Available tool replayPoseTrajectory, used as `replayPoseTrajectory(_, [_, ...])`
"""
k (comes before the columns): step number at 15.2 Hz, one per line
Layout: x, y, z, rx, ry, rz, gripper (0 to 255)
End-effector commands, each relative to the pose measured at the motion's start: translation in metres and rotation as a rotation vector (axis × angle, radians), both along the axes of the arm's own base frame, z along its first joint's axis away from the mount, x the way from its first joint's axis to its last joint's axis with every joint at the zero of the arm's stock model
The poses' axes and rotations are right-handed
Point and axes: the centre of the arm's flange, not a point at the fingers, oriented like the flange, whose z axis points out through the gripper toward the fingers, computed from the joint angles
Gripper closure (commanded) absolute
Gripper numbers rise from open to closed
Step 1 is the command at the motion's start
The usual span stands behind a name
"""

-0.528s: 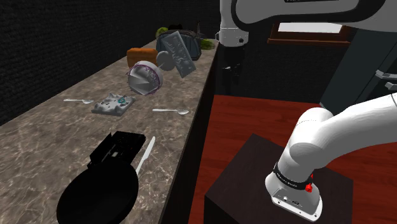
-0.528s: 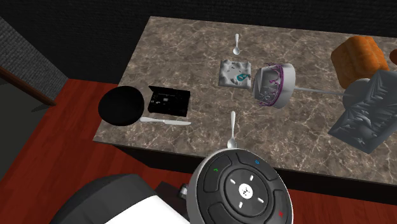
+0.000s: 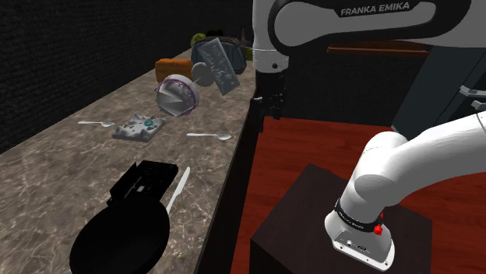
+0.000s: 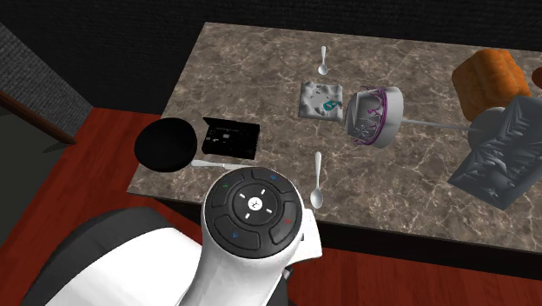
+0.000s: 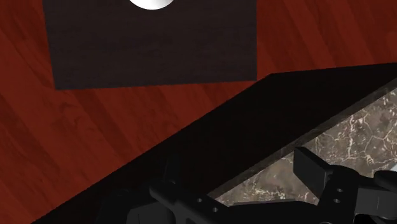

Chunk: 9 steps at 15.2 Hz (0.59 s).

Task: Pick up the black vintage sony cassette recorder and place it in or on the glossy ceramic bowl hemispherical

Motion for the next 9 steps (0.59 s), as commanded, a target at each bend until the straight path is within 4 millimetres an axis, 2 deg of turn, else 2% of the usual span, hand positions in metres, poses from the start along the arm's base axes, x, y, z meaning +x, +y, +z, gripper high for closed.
replayPoseTrajectory(1, [0.005, 0.022, -0.006, 0.014, -0.004, -0.071, 0])
replayPoseTrajectory(9, [0.038, 0.107, -0.033, 0.064, -0.024, -0.331, 0])
